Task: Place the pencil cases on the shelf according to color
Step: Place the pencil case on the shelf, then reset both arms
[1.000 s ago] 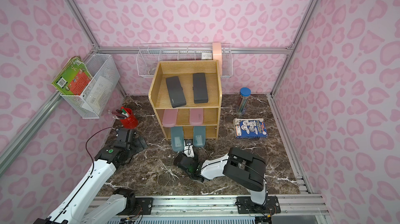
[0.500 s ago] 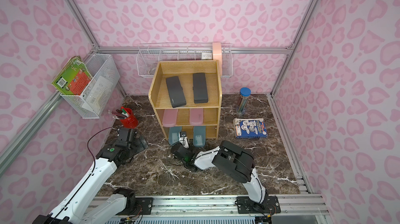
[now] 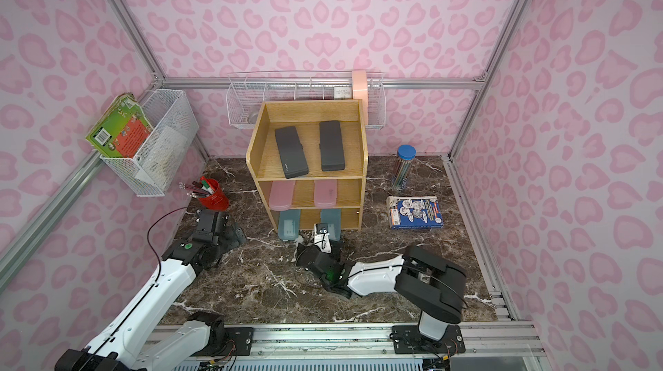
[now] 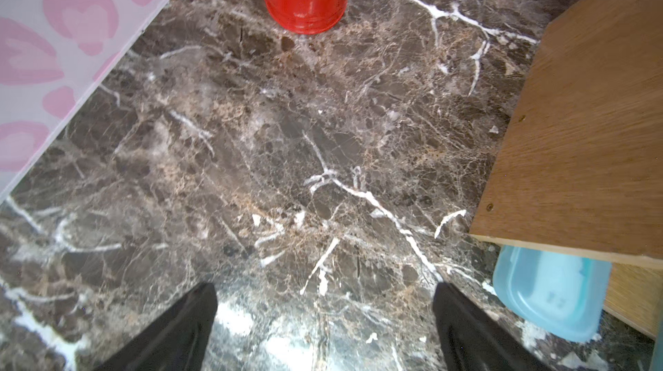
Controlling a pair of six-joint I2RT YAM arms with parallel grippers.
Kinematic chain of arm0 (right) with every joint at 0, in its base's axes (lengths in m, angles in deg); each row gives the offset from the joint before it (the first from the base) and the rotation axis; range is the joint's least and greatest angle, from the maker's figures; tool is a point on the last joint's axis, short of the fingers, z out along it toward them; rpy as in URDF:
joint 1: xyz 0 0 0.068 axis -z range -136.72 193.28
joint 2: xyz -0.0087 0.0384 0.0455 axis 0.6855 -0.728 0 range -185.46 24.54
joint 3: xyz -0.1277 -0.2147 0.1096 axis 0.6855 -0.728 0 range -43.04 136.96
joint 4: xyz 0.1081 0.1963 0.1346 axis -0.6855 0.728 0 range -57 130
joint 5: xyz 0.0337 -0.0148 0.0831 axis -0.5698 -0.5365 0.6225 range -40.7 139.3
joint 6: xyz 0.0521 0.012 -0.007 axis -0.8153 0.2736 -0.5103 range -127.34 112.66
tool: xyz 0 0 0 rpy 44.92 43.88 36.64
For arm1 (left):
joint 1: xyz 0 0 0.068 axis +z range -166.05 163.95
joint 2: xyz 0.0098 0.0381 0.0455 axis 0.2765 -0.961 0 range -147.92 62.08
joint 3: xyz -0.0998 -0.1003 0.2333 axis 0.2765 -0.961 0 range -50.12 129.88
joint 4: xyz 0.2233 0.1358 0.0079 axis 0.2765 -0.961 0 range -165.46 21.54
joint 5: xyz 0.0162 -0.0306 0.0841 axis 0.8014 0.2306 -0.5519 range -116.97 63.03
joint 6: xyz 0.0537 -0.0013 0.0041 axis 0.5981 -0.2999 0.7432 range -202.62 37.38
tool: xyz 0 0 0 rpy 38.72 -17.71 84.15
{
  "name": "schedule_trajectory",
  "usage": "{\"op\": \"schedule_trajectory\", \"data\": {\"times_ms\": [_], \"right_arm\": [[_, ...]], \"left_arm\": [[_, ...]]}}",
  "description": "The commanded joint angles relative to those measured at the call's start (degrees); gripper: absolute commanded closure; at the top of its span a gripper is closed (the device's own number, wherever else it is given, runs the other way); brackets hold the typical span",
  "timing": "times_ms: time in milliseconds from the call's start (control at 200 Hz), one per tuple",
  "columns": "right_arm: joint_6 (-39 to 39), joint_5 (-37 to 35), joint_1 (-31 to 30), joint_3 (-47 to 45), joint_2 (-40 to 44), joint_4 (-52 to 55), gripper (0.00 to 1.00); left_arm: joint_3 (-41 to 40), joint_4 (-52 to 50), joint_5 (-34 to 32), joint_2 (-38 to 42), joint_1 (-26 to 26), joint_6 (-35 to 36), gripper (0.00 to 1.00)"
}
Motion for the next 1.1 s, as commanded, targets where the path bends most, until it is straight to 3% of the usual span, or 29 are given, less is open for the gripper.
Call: {"op": "schedule_trajectory", "data": {"times_ms": [0,145,225,345,495,675,735,930,1015,1095], "right_arm": [[6.0,-7.5,2.2,-3.2,6.3,4.4,0.0],[17.0,-7.8,12.3,-6.3,15.1,7.1,0.0],[25.6,-6.8,19.0,-10.2,19.5,0.6,0.0],[32.4,1.2,32.1,-15.2,23.2,-9.1,0.0],[41.0,4.2,41.9,-18.0,20.8,-21.8,0.0],[49.2,0.6,49.1,-19.3,11.3,-37.3,0.0],[50.2,-1.0,50.2,-17.3,10.5,-34.5,0.0],[54.1,6.0,56.6,-22.7,9.2,-52.1,0.0],[50.9,9.4,59.6,-23.9,11.2,-50.9,0.0],[47.9,13.3,61.5,-25.4,13.9,-48.9,0.0]], "left_arm": [[-1.3,13.2,-0.7,-1.8,0.0,10.0,0.01],[-3.9,27.1,-6.9,-6.7,0.0,15.5,0.01],[-6.4,37.2,-11.1,-11.0,0.0,18.9,0.01],[-8.2,48.7,-13.6,-18.6,0.1,24.2,0.01],[-10.1,62.3,-16.8,-27.4,0.1,32.1,0.01],[-15.1,75.7,-11.6,-29.4,1.8,34.6,0.01],[-15.7,75.8,-7.2,-28.8,1.8,35.8,0.01],[-14.9,75.8,2.0,-30.9,5.0,35.3,0.01],[-17.4,81.0,3.0,-31.9,6.0,34.8,0.01],[-17.3,80.0,3.0,-31.7,6.0,34.8,0.01]]}}
